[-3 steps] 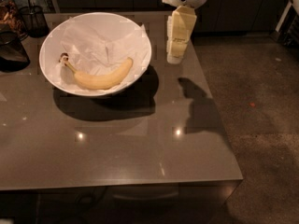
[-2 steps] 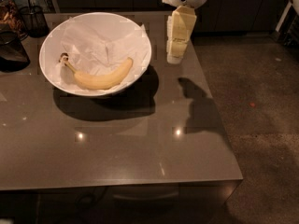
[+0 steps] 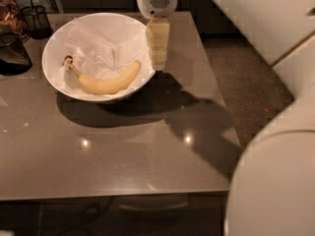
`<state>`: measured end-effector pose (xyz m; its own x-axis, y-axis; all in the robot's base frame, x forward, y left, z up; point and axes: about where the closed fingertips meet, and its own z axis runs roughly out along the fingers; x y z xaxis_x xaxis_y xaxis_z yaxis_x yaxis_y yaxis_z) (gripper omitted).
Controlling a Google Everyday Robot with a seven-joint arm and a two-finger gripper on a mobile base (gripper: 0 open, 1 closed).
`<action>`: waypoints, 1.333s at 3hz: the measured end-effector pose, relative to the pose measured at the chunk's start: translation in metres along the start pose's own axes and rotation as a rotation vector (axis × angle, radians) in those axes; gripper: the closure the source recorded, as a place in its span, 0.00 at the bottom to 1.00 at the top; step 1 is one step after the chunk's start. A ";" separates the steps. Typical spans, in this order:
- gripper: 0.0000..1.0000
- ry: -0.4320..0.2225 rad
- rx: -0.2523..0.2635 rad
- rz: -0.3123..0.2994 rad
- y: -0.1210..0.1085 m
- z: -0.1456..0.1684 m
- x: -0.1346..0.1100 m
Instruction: Pick banana from white bowl
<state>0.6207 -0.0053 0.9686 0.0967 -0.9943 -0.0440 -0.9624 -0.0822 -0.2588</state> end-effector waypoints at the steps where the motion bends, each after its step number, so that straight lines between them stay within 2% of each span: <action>1: 0.00 0.045 -0.044 -0.062 -0.015 0.040 -0.030; 2: 0.00 0.025 -0.016 -0.063 -0.018 0.043 -0.036; 3: 0.00 -0.011 -0.046 -0.043 -0.013 0.047 -0.042; 4: 0.00 -0.029 -0.077 -0.058 -0.010 0.049 -0.056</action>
Offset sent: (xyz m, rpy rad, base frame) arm 0.0081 0.0186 -0.0267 -0.0457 0.0178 0.0312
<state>0.6371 0.0542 0.9262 0.1587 -0.9856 -0.0591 -0.9717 -0.1453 -0.1865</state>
